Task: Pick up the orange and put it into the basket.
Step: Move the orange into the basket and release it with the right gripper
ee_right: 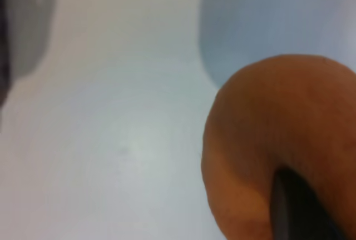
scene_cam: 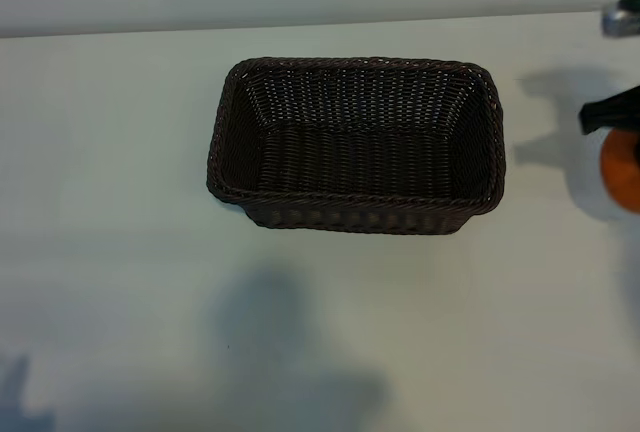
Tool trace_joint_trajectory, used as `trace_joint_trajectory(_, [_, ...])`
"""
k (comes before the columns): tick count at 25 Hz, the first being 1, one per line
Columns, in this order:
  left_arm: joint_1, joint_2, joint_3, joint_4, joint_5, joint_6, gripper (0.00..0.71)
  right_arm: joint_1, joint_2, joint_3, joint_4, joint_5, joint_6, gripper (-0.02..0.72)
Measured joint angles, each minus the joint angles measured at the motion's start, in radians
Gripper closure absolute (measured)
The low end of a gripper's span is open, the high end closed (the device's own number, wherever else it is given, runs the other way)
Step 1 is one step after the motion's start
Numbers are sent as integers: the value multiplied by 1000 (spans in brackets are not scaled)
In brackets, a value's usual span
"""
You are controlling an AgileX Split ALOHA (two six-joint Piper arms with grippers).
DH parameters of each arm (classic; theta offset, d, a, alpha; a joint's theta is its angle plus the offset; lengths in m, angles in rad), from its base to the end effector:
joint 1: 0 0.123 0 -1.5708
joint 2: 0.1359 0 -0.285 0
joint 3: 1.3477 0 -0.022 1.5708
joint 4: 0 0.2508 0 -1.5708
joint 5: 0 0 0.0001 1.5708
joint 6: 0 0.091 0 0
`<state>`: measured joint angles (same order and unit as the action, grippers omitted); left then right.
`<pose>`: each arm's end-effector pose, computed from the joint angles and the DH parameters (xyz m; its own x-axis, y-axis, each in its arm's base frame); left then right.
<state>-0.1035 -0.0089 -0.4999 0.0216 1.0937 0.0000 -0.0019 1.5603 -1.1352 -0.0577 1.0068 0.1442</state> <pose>-0.0074 0.0025 0.2746 -0.4739 0.0592 -0.8786 0.0912 0.9957 0.0179 0.2999 -0.0050 0.2548 -0.9667 0.1148 -0.2288 0.1230 0.9922 -0.0218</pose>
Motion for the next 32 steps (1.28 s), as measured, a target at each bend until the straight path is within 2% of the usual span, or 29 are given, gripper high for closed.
trace_joint_trajectory(6, [0,0,0,0,0,0,127,0,-136,1,27,3,-9,627])
trace_joint_trajectory(8, [0,0,0,0,0,0,127,0,-145,-6,58,10,-30,627])
trace_joint_trajectory(11, [0,0,0,0,0,0,127,6,-145,-35,140,36,-74,627])
trace_joint_trajectory(15, [0,0,0,0,0,0,127,86,-145,-91,196,53,-101,627])
trace_joint_trajectory(24, [0,0,0,0,0,0,127,331,-103,-191,206,25,-90,629])
trace_joint_trajectory(28, [0,0,0,0,0,0,127,402,-25,-230,206,25,-82,629])
trace_joint_trajectory(32, [0,0,0,0,0,-6,127,431,62,-278,198,22,-82,629])
